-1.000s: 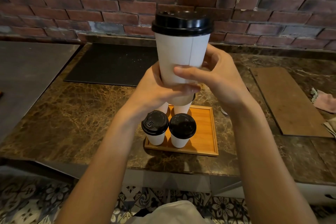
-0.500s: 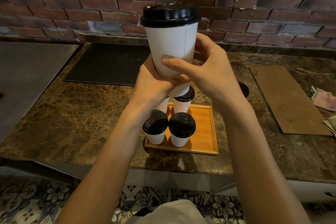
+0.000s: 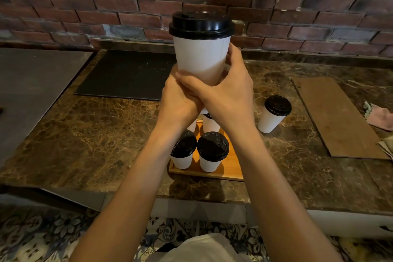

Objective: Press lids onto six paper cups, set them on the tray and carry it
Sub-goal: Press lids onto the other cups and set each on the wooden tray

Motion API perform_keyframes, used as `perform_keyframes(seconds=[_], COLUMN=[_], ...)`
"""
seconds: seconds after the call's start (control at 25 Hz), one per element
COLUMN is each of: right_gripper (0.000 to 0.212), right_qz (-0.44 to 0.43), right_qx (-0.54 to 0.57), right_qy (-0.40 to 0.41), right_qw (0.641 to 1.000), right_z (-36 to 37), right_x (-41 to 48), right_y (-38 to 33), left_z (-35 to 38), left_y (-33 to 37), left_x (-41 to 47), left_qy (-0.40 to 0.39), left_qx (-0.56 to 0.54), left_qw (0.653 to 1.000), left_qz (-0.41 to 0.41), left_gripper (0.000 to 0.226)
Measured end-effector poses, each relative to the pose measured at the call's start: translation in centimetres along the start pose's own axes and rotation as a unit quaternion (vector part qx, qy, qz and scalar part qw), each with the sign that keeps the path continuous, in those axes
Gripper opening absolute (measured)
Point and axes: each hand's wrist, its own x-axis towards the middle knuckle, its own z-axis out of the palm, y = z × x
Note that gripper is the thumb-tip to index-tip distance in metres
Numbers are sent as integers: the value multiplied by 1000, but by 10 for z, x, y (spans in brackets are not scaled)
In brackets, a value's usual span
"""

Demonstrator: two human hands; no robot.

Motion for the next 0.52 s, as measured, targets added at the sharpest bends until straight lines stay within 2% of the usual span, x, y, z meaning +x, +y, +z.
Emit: perform_keyframes(seconds=[0.12, 0.28, 0.52], right_gripper=[94, 95, 87], right_qz=[-9, -25, -21], right_qx=[10, 3, 50], right_qy=[13, 13, -24], right_qw=[1000, 1000, 998], right_z=[-1, -8, -19], right_x=[0, 6, 10], right_y=[0, -4, -4], left_z=[-4, -6, -17], left_y=[1, 7, 9], left_x=[2, 3, 5], left_qy=[-4, -13, -92], left_qx=[31, 84, 4], left_qw=[999, 996, 995], left_qz=[11, 34, 27], left_gripper=[59, 53, 58])
